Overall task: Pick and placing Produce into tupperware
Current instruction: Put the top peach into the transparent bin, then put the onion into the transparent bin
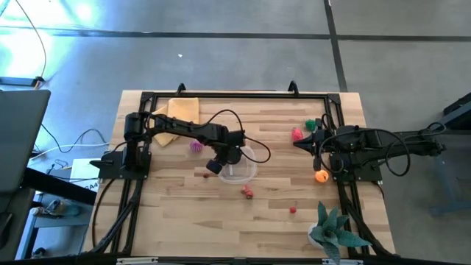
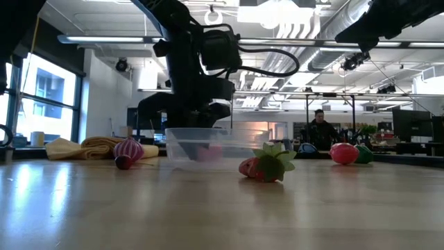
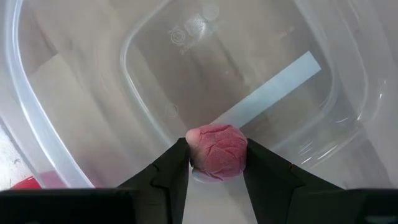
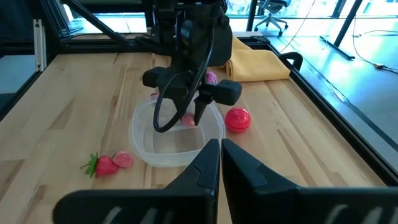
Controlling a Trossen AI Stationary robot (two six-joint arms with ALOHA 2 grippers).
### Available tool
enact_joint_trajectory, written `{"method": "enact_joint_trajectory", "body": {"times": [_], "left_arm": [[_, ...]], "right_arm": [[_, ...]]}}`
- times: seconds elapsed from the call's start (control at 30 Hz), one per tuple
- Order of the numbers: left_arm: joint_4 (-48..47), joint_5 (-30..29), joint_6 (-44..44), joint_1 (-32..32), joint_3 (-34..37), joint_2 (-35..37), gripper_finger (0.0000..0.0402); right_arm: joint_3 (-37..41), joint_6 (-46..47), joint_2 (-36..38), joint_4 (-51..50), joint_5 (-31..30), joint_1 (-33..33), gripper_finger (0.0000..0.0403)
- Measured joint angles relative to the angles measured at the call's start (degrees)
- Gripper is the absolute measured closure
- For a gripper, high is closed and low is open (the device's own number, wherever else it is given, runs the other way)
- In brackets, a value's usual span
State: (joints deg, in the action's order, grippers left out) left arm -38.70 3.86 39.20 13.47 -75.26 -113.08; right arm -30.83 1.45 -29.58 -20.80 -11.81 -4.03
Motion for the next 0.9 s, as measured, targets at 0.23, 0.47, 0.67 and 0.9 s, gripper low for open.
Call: {"method": "enact_joint_trajectory", "body": {"times": [0.23, 0.47, 0.67, 0.9], "left_arm": [[0.0, 0.6, 0.4, -0.1, 0.0, 0.0, 0.0273], [-0.5, 0.6, 0.1, -0.1, -1.1, 0.0, 0.0210], [-3.9, 0.6, -0.6, -0.4, -4.2, 0.0, 0.0156], [-14.8, -1.3, -1.0, -1.4, -12.3, 0.0, 0.0147]], "right_arm": [[0.0, 0.0, 0.0, 0.0, 0.0, 0.0, 0.0394], [0.0, 0.0, 0.0, 0.0, 0.0, 0.0, 0.0394], [0.0, 0.0, 0.0, 0.0, 0.0, 0.0, 0.0394], [0.0, 0.0, 0.0, 0.0, 0.0, 0.0, 0.0394]]}}
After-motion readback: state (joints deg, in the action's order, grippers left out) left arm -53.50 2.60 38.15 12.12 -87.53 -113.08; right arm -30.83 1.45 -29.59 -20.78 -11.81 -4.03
